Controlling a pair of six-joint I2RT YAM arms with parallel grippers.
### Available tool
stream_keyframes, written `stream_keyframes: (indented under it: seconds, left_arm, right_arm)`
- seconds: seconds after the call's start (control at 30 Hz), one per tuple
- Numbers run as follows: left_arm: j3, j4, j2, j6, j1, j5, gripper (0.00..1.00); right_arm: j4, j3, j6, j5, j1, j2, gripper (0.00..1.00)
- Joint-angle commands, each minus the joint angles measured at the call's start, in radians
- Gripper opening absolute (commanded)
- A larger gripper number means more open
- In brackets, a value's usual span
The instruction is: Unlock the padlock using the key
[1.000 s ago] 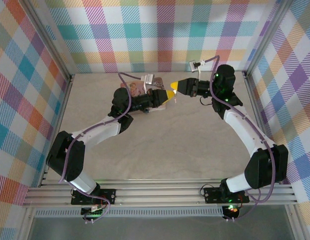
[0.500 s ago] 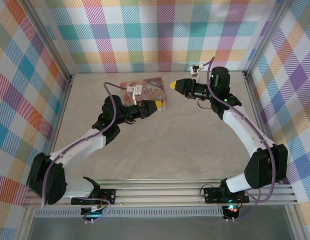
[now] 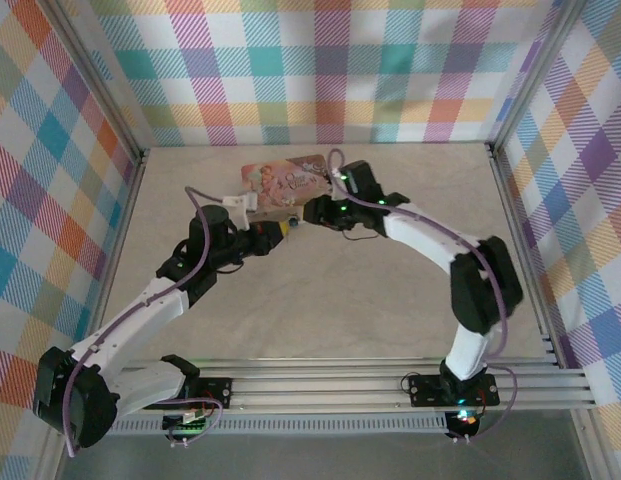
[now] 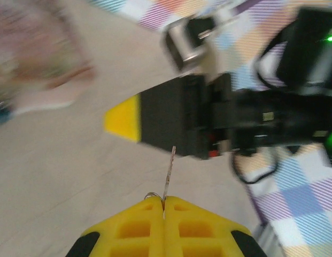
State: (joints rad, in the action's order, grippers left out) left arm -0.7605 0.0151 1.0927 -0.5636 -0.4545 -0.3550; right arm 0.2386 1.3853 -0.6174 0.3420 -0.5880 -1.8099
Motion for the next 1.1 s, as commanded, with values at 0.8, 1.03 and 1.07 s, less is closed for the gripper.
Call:
stream_keyframes:
  seconds: [0.8, 1.03, 1.07]
  left_arm:
    - [0.21, -0.057, 0.002, -0.08, 0.172, 0.014, 0.0]
    - [0.207, -0.056, -0.004, -0.064, 0.175, 0.015, 0.0]
    - [0.208, -0.055, -0.004, -0.065, 0.176, 0.015, 0.0]
  right_arm:
    - [-0.02, 0.341, 0.146, -0.614, -0.174, -0.45, 0.54]
    - [0.002, 0.41, 0.154, -0.618, -0.159, -0.505, 0.52]
    - [0.003, 0.415, 0.157, -0.618, -0.158, -0.509, 0.52]
